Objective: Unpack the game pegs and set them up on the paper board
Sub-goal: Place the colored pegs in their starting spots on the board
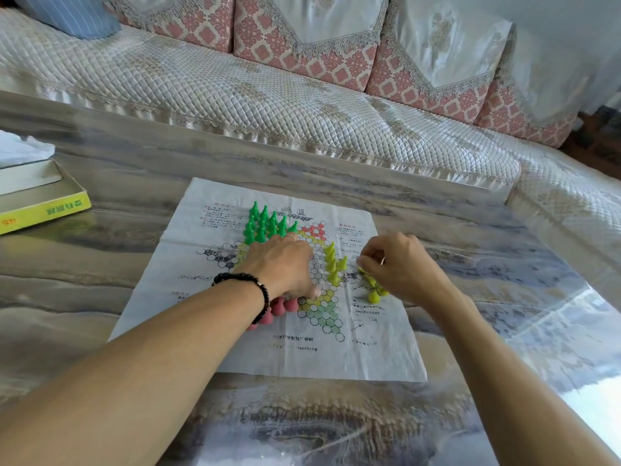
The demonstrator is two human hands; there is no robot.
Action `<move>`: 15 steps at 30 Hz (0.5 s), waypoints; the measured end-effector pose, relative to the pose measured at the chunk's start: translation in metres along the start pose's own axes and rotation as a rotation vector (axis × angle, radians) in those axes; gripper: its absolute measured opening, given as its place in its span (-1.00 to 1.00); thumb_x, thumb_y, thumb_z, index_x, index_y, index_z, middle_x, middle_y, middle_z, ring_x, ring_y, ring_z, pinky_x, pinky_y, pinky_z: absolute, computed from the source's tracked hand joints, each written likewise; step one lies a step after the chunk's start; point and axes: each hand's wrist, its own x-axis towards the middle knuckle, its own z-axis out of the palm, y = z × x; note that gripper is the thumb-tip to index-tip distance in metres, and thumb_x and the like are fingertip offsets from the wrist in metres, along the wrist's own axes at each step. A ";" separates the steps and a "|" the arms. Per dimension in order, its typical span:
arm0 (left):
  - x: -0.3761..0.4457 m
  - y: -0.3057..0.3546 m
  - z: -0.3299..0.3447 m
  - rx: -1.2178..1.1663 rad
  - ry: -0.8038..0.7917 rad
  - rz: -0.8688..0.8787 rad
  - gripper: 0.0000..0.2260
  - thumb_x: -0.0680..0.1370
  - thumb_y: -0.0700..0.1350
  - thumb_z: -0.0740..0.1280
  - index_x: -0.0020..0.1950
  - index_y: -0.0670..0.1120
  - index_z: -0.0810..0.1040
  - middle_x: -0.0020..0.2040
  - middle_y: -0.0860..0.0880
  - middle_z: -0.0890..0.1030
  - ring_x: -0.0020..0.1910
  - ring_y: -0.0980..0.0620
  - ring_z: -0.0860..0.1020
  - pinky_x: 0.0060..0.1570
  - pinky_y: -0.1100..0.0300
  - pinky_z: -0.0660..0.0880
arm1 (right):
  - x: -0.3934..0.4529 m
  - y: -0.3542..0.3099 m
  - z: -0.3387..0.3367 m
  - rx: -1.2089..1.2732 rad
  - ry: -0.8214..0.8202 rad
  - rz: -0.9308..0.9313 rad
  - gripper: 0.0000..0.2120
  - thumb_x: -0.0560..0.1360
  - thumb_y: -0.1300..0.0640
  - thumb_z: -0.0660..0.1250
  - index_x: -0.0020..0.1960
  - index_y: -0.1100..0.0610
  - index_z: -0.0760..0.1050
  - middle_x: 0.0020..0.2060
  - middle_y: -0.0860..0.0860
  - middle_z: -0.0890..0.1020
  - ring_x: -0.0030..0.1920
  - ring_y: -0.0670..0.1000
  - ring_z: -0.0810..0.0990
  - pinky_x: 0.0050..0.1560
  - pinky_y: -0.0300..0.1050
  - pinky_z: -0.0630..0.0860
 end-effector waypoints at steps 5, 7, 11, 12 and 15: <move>0.001 0.001 -0.002 0.014 0.010 -0.005 -0.56 0.41 0.26 0.43 0.15 0.01 0.56 0.16 0.02 0.49 -0.03 0.03 0.55 -0.15 0.10 0.49 | -0.015 0.019 -0.019 -0.026 -0.134 0.079 -0.85 0.49 0.10 0.31 -0.21 0.07 0.61 -0.39 -0.12 0.56 -0.31 -0.06 0.55 -0.24 -0.10 0.49; 0.001 0.001 -0.002 0.019 0.012 -0.005 -0.54 0.40 0.26 0.44 0.17 0.02 0.56 0.14 0.03 0.51 -0.06 0.04 0.54 -0.18 0.12 0.48 | -0.020 0.019 -0.018 -0.035 -0.212 0.070 -0.83 0.50 0.13 0.27 -0.19 0.06 0.62 -0.43 -0.14 0.52 -0.37 -0.14 0.47 -0.30 -0.21 0.38; 0.002 0.000 -0.002 0.028 0.012 -0.007 -0.52 0.39 0.25 0.45 0.21 0.03 0.56 0.10 0.03 0.58 -0.06 0.03 0.59 -0.19 0.15 0.49 | -0.020 0.015 -0.006 -0.036 -0.205 0.082 -0.77 0.52 0.11 0.24 -0.23 0.16 0.59 -0.39 0.01 0.61 -0.40 -0.08 0.48 -0.37 -0.22 0.40; 0.002 0.000 -0.001 0.028 0.009 -0.007 -0.53 0.40 0.25 0.46 0.19 0.02 0.57 0.08 0.03 0.59 -0.08 0.03 0.60 -0.20 0.15 0.49 | -0.020 0.012 -0.002 -0.049 -0.180 0.096 -0.75 0.51 0.06 0.27 -0.25 0.17 0.58 -0.40 0.04 0.61 -0.40 -0.04 0.51 -0.35 -0.15 0.45; 0.002 0.000 -0.001 0.029 0.007 -0.005 -0.54 0.40 0.26 0.45 0.18 0.02 0.57 0.04 0.04 0.60 -0.14 0.05 0.60 -0.24 0.17 0.49 | -0.020 0.004 0.007 -0.094 -0.112 0.133 -0.79 0.45 -0.02 0.39 -0.28 0.07 0.56 -0.39 -0.02 0.60 -0.36 -0.01 0.56 -0.33 -0.14 0.50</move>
